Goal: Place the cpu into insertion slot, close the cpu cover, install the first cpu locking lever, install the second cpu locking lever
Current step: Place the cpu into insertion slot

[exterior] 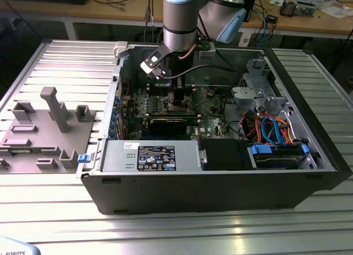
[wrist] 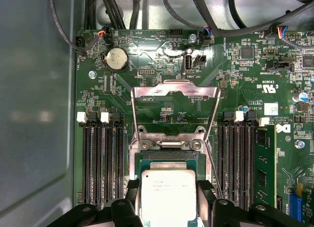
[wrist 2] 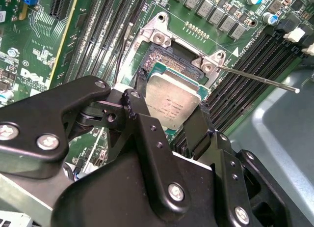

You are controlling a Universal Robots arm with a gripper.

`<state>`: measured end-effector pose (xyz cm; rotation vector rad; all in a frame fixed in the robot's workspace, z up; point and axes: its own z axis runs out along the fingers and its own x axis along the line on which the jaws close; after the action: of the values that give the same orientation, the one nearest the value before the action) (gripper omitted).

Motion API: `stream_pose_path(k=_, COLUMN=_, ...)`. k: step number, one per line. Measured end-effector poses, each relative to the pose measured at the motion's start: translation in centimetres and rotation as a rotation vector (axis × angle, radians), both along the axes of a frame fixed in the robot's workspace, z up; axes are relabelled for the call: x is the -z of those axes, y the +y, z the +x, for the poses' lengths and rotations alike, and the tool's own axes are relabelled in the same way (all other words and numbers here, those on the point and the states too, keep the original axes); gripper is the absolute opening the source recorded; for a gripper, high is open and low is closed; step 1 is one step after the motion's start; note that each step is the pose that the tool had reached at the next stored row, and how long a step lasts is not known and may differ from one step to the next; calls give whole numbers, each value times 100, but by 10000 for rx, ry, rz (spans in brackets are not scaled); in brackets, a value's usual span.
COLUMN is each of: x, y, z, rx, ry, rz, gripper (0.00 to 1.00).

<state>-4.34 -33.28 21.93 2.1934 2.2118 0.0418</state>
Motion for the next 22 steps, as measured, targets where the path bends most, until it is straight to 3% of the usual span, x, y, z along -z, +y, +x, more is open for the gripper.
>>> stream_pose_path(k=10, x=30, y=16, z=0, rx=-1, ry=-1, rz=2, gripper=55)
stream_pose_path(k=14, x=50, y=16, z=0, rx=0, ry=-1, rz=-47, gripper=55)
stream_pose_path(k=17, x=65, y=-1, z=0, rx=10, ry=1, rz=-110, gripper=55)
stream_pose_path(k=22, x=121, y=-33, z=-1, rx=14, ry=-1, rz=-123, gripper=55)
